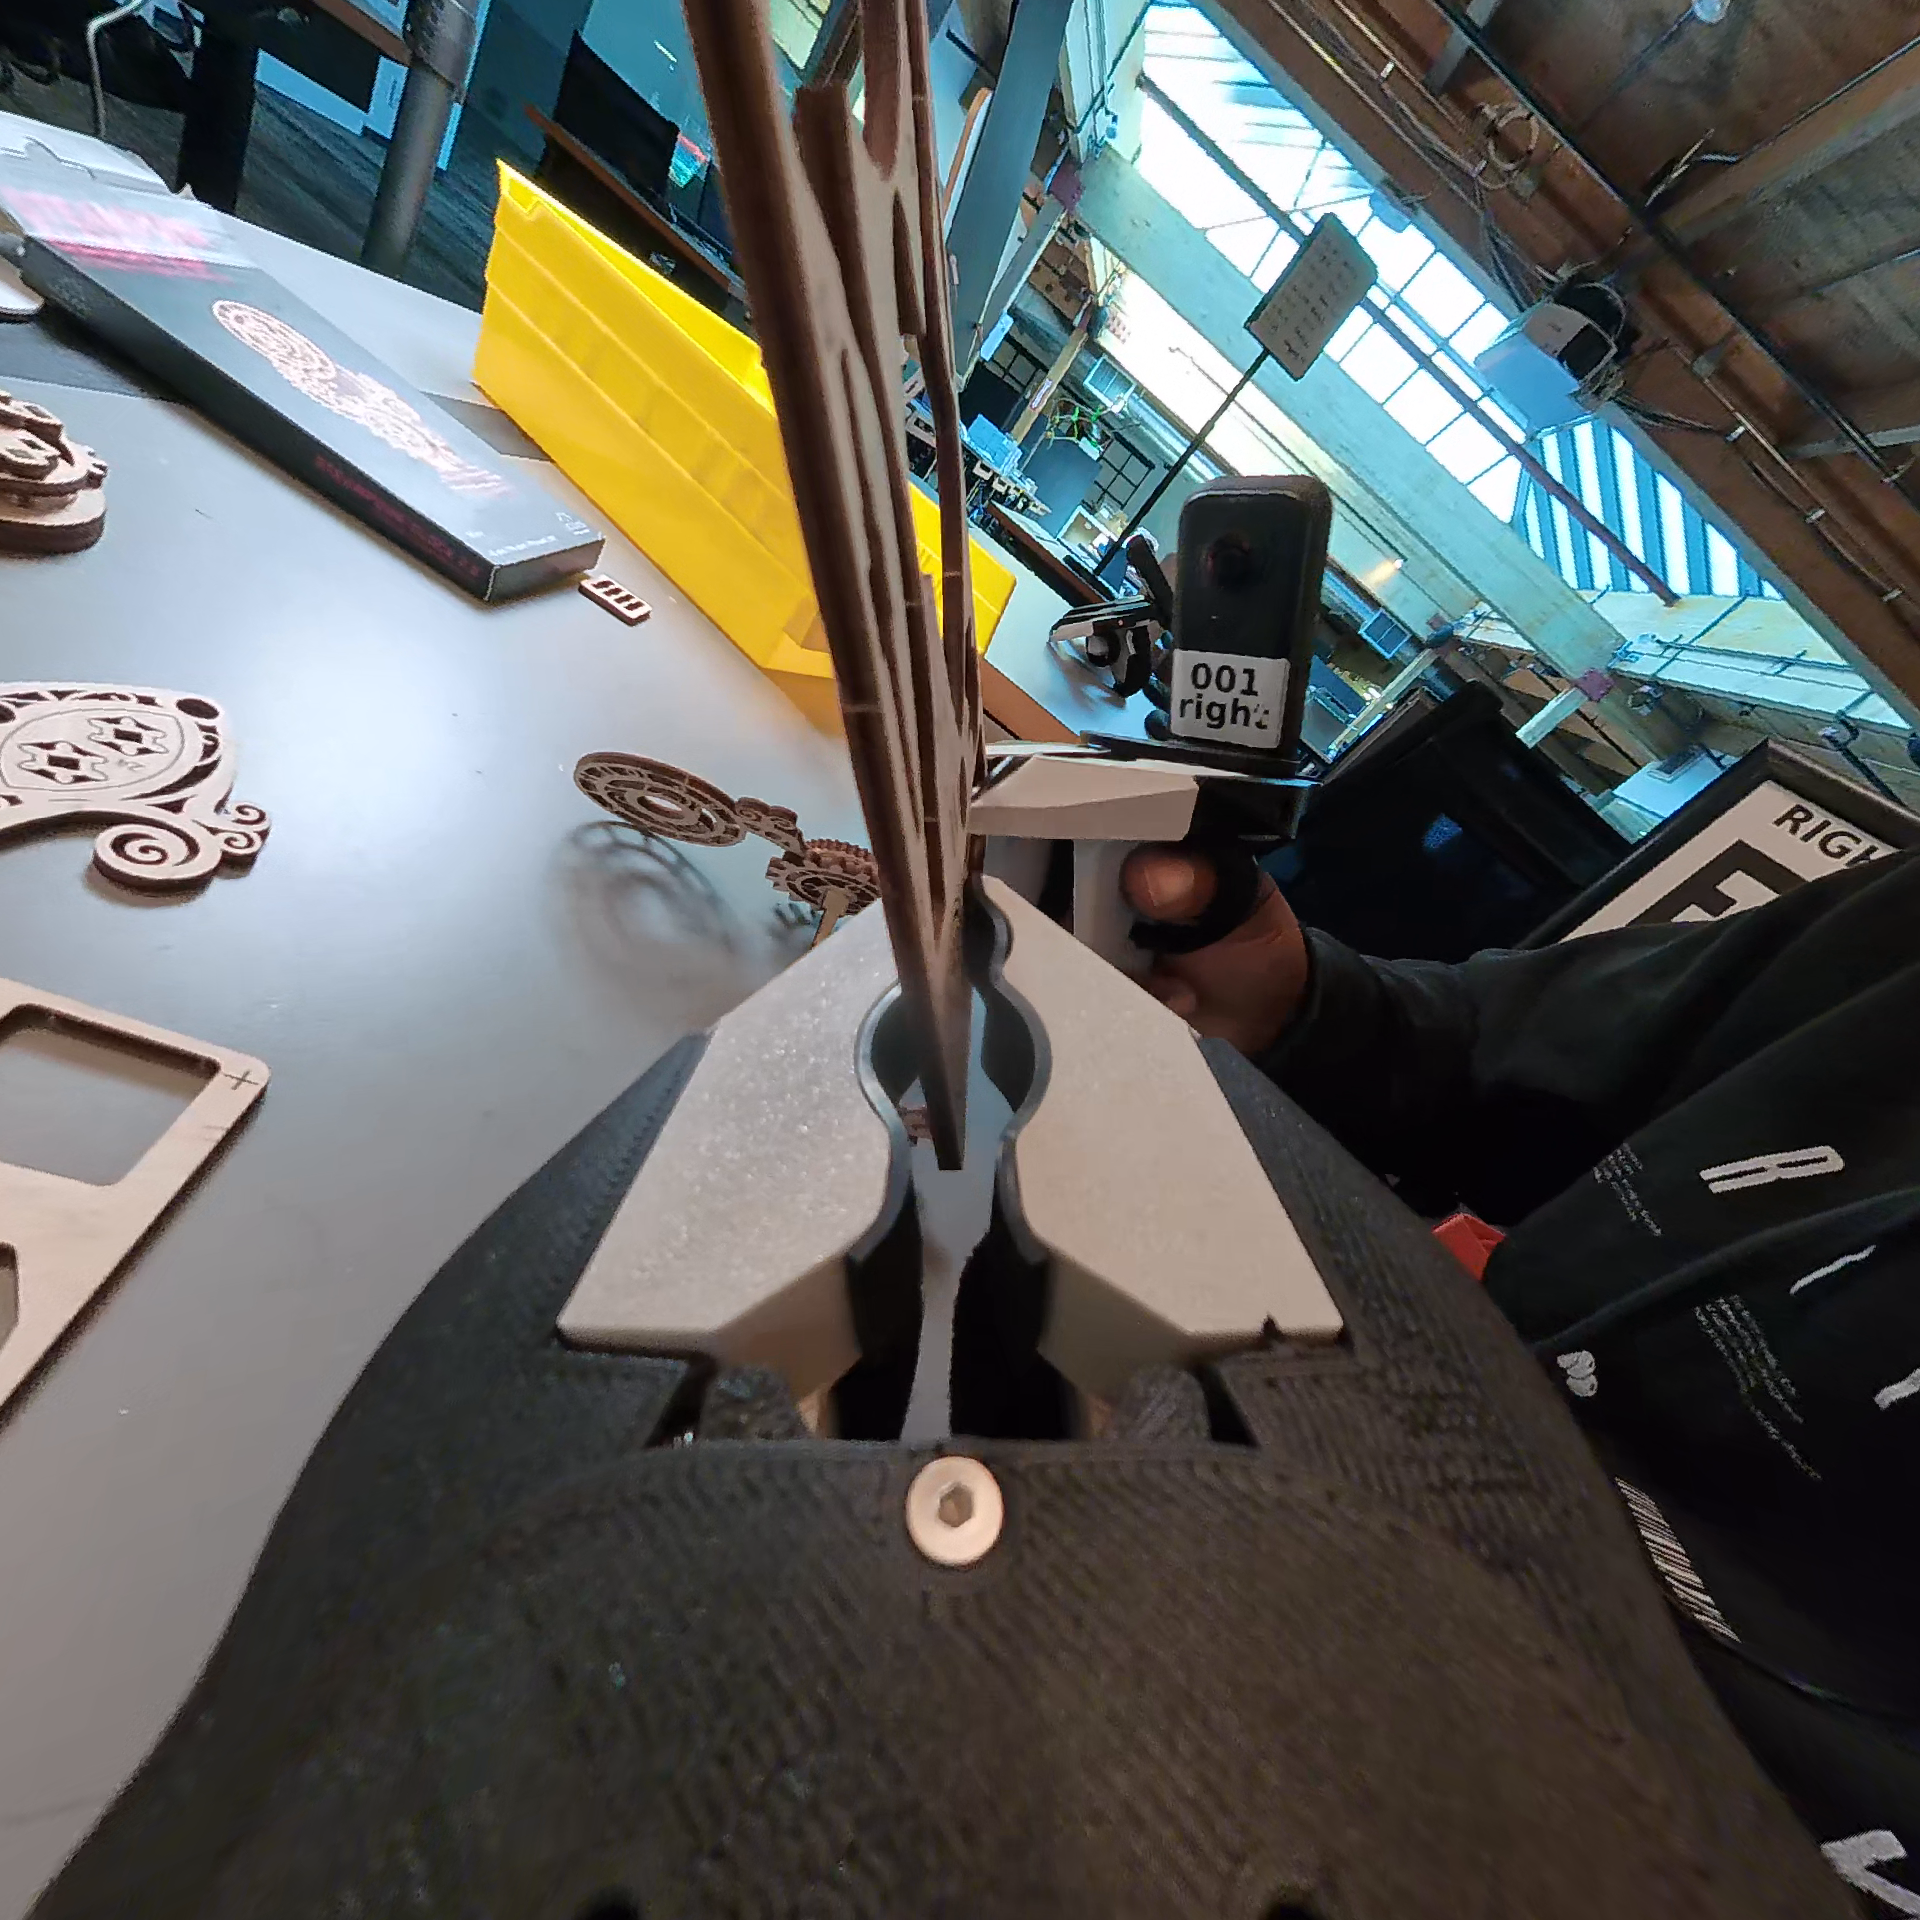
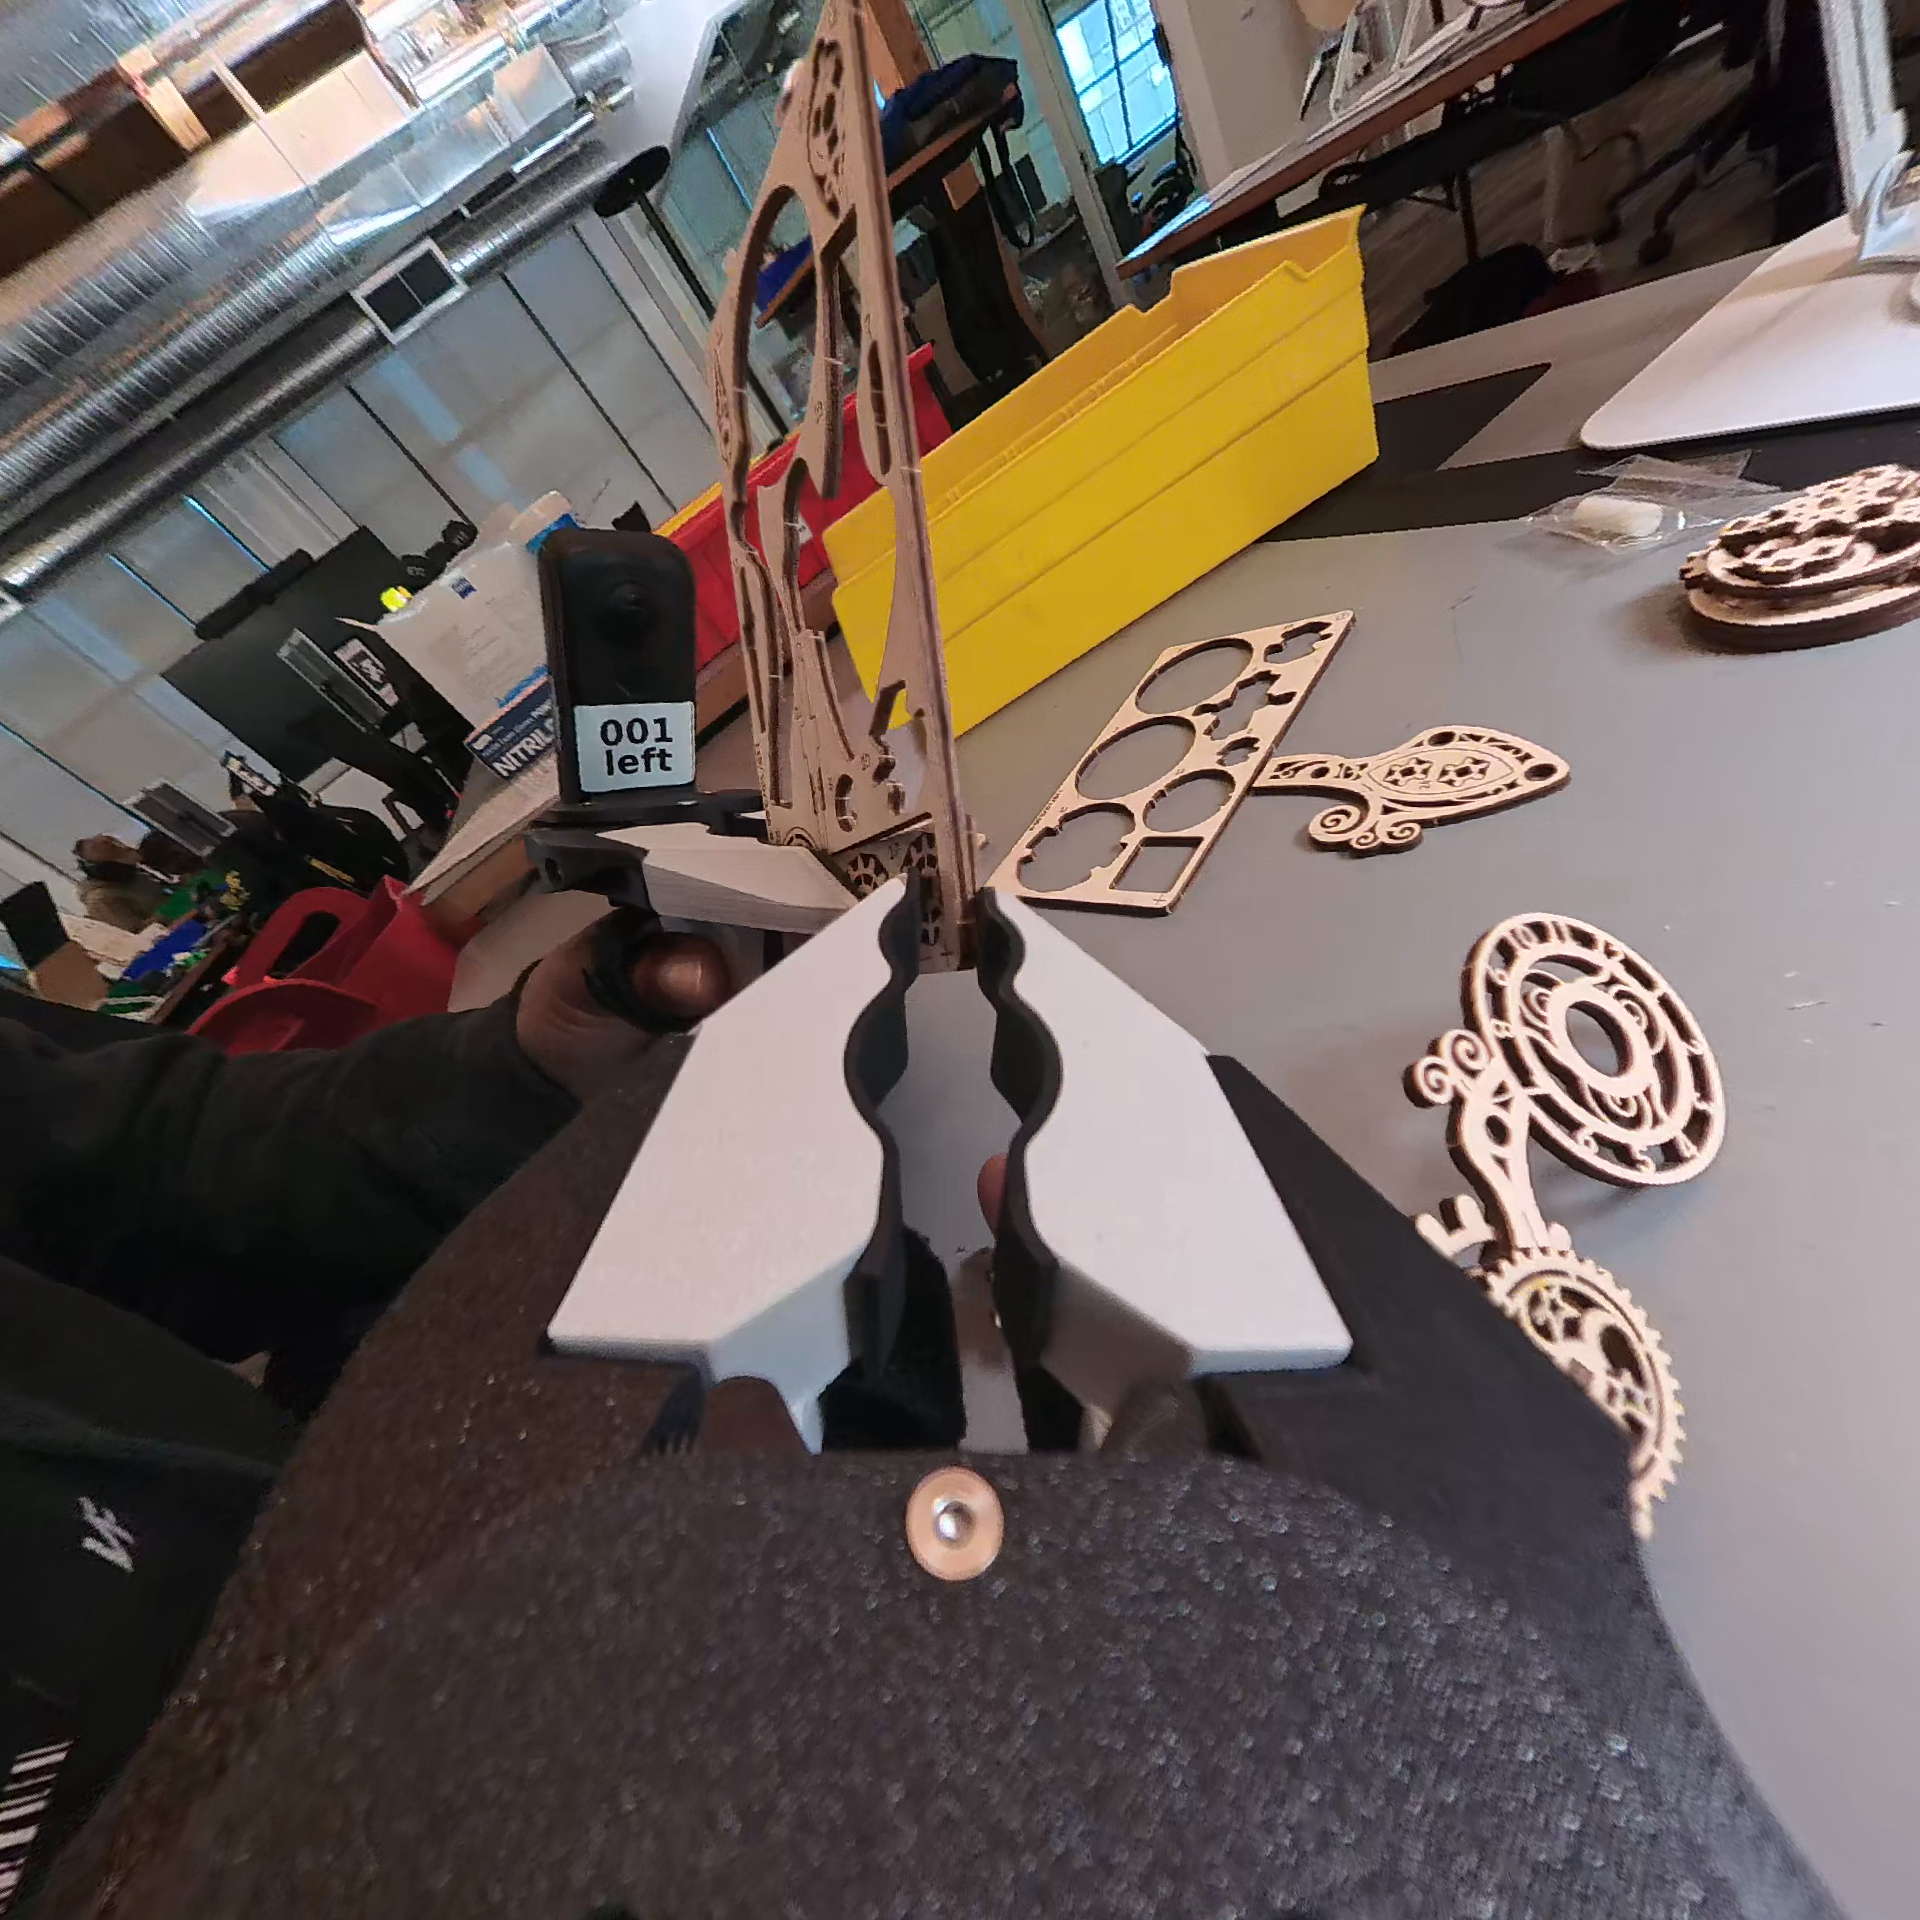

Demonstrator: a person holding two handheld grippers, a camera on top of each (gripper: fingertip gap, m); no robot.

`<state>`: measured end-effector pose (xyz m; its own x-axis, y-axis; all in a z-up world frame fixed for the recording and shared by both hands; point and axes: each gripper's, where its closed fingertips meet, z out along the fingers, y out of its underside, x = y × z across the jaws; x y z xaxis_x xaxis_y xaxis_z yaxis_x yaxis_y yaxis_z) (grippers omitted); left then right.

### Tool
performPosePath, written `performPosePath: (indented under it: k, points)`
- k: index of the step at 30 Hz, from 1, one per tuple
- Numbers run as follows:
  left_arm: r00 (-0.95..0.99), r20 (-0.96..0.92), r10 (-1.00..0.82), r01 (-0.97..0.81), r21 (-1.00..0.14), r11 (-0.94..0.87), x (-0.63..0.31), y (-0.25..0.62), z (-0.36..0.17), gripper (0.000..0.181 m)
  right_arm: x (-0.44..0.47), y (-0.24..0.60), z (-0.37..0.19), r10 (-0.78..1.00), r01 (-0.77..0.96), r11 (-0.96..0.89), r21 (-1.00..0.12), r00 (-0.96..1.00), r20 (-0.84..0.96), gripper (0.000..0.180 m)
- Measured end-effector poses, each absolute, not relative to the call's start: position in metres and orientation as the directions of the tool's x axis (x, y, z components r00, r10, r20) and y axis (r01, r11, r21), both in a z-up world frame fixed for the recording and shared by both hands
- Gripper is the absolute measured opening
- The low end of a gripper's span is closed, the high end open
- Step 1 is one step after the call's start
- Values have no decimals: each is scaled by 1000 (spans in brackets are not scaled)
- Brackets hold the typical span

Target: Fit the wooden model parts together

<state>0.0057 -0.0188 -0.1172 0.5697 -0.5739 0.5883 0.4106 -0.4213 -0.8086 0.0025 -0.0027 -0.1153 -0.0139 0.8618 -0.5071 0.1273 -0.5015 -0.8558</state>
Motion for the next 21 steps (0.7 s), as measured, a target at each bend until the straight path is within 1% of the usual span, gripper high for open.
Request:
performPosePath:
  k: [4,12,19,20,21]
  points:
    - [578,583,-571,404,-813,-420,5,-18,-118,2,3,-2,-116,886,129,-460,-879,10,-463,7]
    - [579,599,-553,395,-800,-452,8,-20,-126,3,5,-4,-124,890,165,-453,-876,22,-456,7]
    - [591,606,-533,385,-792,-474,8,-19,-131,2,6,-2,-131,918,194,-396,-898,55,-393,8]
    - [572,603,-556,376,-795,-476,15,-21,-128,2,6,2,-137,928,215,-373,-902,87,-363,3]
    - [598,567,-567,346,-820,-456,18,-22,-128,2,7,4,-139,923,217,-384,-898,93,-372,3]
